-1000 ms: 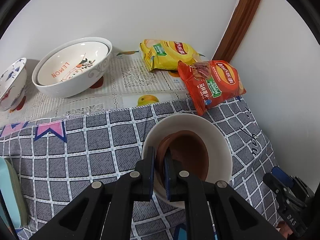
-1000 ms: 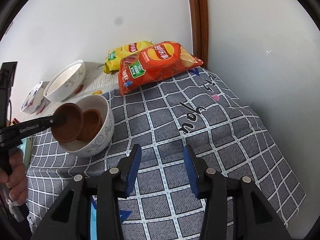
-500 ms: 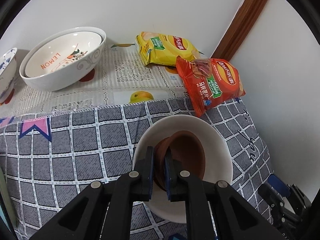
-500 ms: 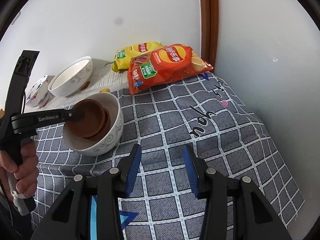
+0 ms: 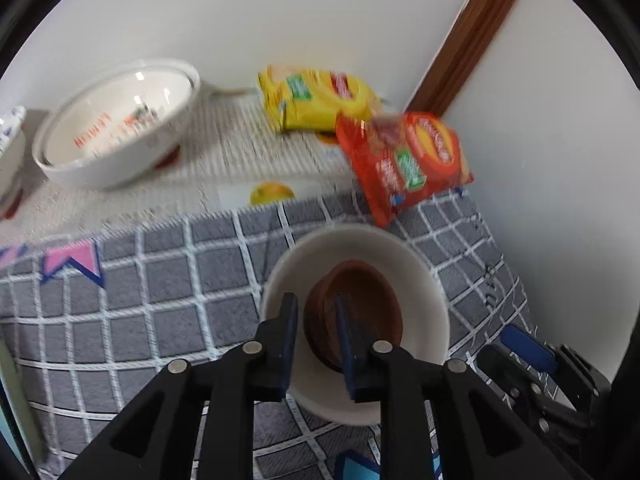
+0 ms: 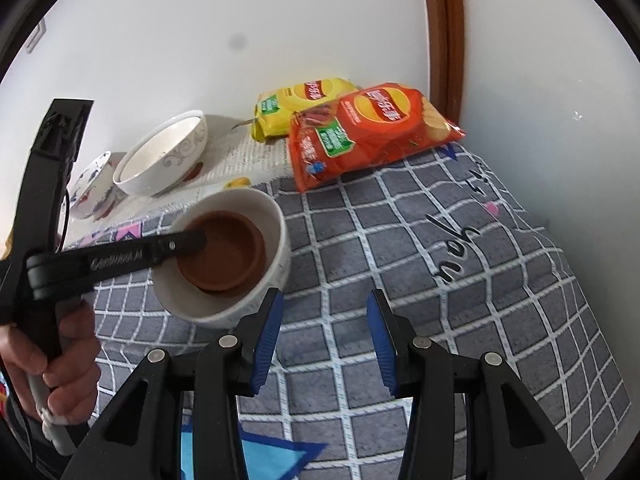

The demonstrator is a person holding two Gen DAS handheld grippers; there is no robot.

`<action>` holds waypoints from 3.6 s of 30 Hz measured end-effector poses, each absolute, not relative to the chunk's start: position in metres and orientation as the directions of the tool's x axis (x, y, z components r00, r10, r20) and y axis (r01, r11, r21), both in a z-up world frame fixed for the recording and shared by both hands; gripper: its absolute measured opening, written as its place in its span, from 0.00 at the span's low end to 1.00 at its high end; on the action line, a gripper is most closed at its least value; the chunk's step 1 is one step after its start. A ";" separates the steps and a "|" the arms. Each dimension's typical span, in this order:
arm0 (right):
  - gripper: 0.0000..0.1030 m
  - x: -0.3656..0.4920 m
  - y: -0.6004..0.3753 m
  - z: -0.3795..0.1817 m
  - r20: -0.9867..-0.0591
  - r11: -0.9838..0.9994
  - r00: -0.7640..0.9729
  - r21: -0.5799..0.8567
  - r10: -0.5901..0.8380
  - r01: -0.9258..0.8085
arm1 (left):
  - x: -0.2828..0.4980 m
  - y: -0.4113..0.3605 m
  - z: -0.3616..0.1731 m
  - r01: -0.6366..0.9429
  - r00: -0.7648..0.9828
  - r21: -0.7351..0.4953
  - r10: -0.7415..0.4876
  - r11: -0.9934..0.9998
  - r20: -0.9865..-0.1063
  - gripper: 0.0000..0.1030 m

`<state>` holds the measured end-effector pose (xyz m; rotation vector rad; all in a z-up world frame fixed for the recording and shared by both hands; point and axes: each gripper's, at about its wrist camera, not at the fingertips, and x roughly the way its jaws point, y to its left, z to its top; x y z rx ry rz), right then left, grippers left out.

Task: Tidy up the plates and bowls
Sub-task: 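Lower the second brown bowl into the white bowl with the left gripper and release, then grasp the white bowl rim with the left gripper while the right gripper grasps the opposite rim, then lift and carry the white bowl with both grippers over the teal plate stack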

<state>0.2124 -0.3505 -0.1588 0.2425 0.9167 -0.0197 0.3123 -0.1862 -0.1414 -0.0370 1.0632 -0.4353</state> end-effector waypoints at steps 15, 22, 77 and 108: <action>0.28 0.269 -0.334 -0.182 -0.849 0.960 0.515 0.229 0.116 0.160 | 0.317 -0.176 -0.159 0.288 0.380 -0.128 -0.236 0.949 -0.894 0.27; 0.17 0.280 -0.332 -0.193 -0.863 0.958 0.492 0.227 0.116 0.172 | 0.324 -0.180 -0.173 0.294 0.352 -0.122 -0.226 0.948 -0.908 0.23; 0.09 0.227 -0.195 -0.119 -0.810 0.954 0.552 0.290 0.201 0.079 | 0.251 -0.043 -0.099 0.168 0.457 -0.116 -0.181 0.979 -0.871 0.11; 0.09 0.240 -0.080 -0.111 -0.799 0.956 0.533 0.284 0.278 -0.073 | 0.242 0.071 -0.092 0.021 0.500 -0.132 -0.124 0.991 -0.857 0.11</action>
